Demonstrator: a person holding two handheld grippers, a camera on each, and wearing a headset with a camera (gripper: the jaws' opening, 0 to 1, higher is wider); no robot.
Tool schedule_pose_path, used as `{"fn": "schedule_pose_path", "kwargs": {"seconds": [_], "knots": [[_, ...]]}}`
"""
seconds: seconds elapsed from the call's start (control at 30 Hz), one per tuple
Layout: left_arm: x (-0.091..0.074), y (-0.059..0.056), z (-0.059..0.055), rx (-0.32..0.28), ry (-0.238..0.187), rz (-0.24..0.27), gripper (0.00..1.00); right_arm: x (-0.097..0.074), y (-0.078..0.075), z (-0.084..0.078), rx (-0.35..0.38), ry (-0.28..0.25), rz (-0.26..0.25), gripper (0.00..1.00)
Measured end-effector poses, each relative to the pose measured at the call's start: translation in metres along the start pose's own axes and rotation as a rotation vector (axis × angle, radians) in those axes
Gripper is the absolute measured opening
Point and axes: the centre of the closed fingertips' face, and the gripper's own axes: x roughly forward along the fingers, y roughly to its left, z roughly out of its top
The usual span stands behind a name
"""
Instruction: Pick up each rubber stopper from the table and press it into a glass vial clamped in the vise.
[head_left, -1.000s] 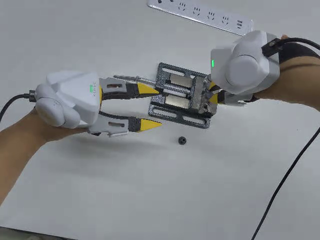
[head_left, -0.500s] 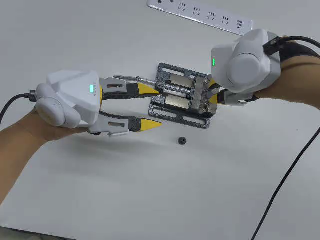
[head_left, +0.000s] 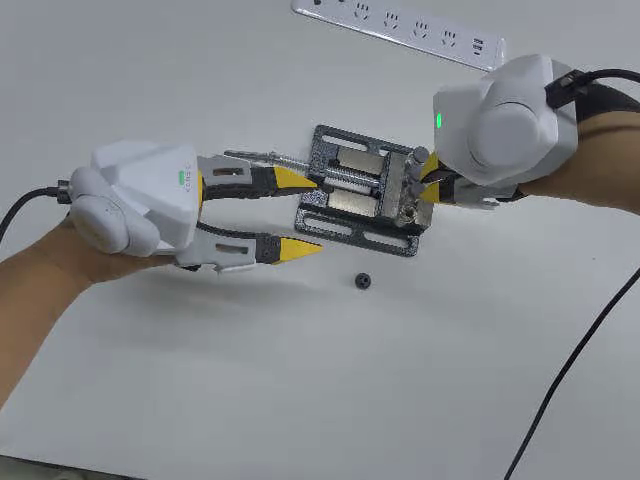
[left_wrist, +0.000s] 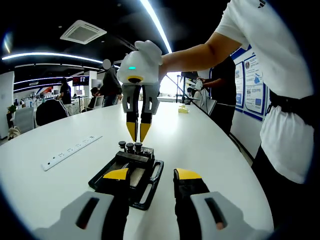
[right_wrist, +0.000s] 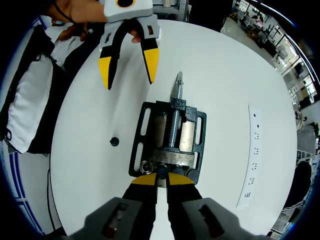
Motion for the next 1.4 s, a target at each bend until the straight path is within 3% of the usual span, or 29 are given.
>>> {"fn": "schedule_pose_path", "kwargs": {"seconds": [0.77,1.4], "knots": [[0.0014,0.0018,-0.0007,0.000,0.002,0.010,0.32,0.0047,-0.0007,0.0001,-0.012,-0.004,0.004,0.04],[0.0036,0.0043,-0.0001,0.003,0.002,0.013,0.32,0.0049,0.0000,0.0013,-0.031,0.023,0.017,0.04]]}}
